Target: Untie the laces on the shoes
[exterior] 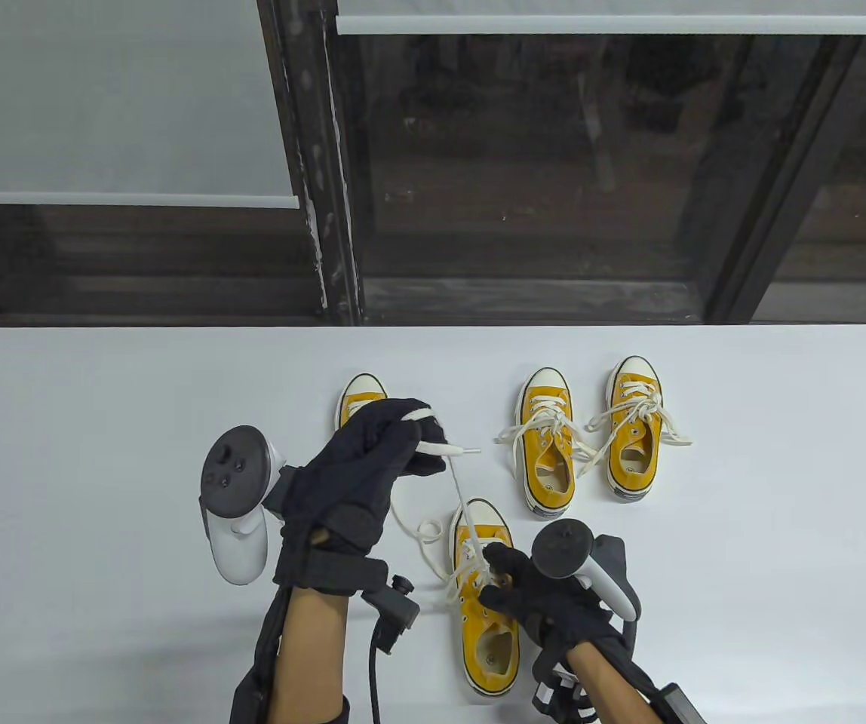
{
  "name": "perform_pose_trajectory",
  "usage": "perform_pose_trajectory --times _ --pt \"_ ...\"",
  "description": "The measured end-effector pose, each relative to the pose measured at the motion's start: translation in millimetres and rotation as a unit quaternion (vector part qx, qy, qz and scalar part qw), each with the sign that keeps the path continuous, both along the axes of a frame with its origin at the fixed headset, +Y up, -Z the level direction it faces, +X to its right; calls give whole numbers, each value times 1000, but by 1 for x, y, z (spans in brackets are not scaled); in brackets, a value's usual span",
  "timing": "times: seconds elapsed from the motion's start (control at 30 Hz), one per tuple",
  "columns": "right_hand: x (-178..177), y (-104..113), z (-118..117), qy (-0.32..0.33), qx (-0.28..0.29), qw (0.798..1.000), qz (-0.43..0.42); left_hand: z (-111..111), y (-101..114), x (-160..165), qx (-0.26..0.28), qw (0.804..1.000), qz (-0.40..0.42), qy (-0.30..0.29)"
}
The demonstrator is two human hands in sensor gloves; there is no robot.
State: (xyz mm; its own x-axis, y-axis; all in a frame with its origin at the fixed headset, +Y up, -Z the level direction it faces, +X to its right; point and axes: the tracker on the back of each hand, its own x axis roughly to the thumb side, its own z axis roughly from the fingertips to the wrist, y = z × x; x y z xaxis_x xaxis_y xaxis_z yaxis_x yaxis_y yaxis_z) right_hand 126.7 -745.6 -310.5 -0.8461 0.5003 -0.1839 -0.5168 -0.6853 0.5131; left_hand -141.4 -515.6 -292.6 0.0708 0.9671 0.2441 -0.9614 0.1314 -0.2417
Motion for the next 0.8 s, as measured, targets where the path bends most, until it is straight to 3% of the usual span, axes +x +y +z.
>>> perform_pose_trajectory --times 0.13,0.2,0.27,0.33,0.5,0.67,0.8 --pt "-1 0 1 1 5 1000 7 2 -11 -5 -30 991 -86 93" --pt "-1 0 1 1 5 1000 7 2 -25 -5 -51 969 -176 167" --pt "-1 1 0 2 4 1000 6 -2 -41 -3 -68 941 -270 192" --pt "-2 1 0 3 7 1000 11 -7 -63 2 -107 916 -345 176" --pt "-3 3 1 6 14 1000 20 -19 -116 15 -188 880 -417 128" --pt "-2 9 0 21 -11 999 -30 -24 -146 24 -202 877 -419 119" --pt "2 17 1 17 -1 999 -46 -24 -151 30 -202 866 -444 106"
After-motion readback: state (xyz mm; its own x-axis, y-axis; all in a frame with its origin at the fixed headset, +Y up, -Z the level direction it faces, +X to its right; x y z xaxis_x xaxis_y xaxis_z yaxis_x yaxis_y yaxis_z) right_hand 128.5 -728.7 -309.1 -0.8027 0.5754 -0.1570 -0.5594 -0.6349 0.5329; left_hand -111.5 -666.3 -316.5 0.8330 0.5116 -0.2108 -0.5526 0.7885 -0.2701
